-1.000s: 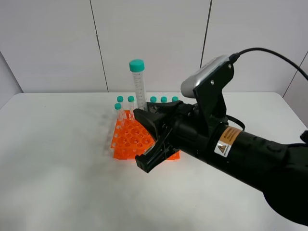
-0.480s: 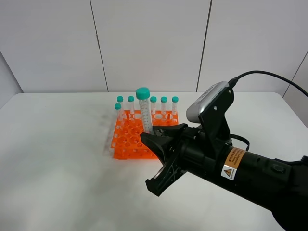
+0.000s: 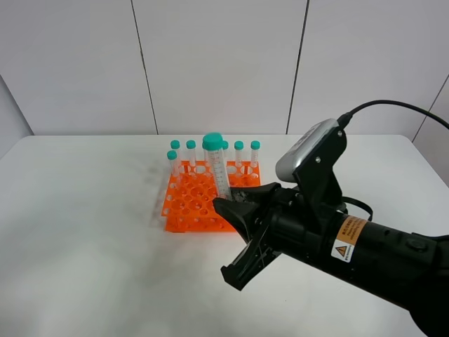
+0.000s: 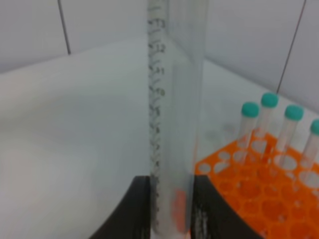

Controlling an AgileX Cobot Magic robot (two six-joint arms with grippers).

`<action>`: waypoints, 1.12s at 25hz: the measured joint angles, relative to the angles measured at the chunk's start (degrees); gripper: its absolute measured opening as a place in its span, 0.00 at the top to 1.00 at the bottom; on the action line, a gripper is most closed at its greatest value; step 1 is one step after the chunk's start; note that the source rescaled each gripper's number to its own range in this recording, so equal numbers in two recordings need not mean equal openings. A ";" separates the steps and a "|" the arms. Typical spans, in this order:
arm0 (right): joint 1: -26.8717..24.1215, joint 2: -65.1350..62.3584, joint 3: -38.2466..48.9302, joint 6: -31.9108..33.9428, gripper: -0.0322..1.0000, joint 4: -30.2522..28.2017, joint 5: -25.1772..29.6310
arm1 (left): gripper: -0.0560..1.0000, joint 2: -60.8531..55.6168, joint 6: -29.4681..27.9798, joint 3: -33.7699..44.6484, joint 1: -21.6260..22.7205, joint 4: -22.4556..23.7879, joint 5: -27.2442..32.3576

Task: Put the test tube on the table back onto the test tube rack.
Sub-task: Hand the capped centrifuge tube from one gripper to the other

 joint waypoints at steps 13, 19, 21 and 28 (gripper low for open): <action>0.00 -3.63 1.30 -2.24 0.95 1.54 5.57 | 0.00 0.00 0.00 0.00 0.00 0.00 0.00; 0.00 -3.63 2.75 -2.42 0.95 1.88 5.57 | 0.00 0.00 0.00 0.00 0.00 0.00 0.00; 0.00 -3.63 2.75 -2.42 0.95 1.93 5.45 | 0.00 0.00 0.00 0.00 -0.29 0.00 0.00; 0.00 -3.63 2.75 -2.42 0.95 1.95 5.45 | 0.00 0.00 0.00 0.00 -9.37 0.00 0.00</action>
